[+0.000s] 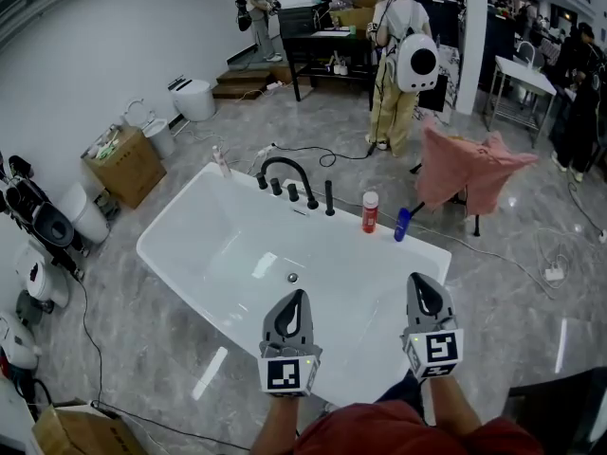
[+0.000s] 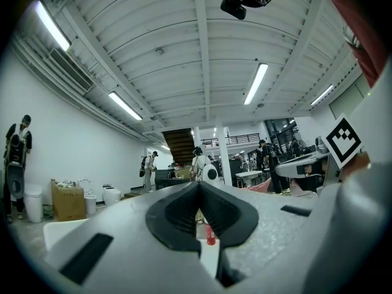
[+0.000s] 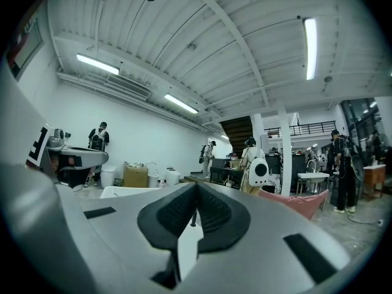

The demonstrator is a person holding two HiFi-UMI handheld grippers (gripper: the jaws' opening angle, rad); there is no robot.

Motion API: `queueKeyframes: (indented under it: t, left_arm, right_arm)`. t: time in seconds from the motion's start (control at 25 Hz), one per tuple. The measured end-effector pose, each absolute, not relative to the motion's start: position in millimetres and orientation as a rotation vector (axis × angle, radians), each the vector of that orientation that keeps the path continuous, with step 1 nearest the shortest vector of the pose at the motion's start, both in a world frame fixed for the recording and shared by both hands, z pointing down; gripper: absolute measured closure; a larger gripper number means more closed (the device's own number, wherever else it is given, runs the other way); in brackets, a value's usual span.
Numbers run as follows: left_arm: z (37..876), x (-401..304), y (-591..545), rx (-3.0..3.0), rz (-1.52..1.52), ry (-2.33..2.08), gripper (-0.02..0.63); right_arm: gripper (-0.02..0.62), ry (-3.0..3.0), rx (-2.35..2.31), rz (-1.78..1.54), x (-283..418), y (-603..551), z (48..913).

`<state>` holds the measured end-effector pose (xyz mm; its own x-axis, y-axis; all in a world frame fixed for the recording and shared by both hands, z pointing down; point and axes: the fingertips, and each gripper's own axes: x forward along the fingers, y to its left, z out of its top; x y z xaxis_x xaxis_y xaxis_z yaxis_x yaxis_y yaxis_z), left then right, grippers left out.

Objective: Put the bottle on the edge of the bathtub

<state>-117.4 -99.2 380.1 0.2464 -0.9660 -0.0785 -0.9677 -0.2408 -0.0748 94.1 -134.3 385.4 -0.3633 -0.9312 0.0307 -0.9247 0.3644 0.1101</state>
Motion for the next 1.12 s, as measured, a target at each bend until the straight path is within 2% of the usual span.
queueKeyframes:
  t: [1.12]
  left_arm:
    - [386.6,-110.9,-108.0,-2.405,0.022,1.875,0.601]
  right_arm:
    - [0.597,-2.477,1.747,-0.083,104.5,-143.9,395.8]
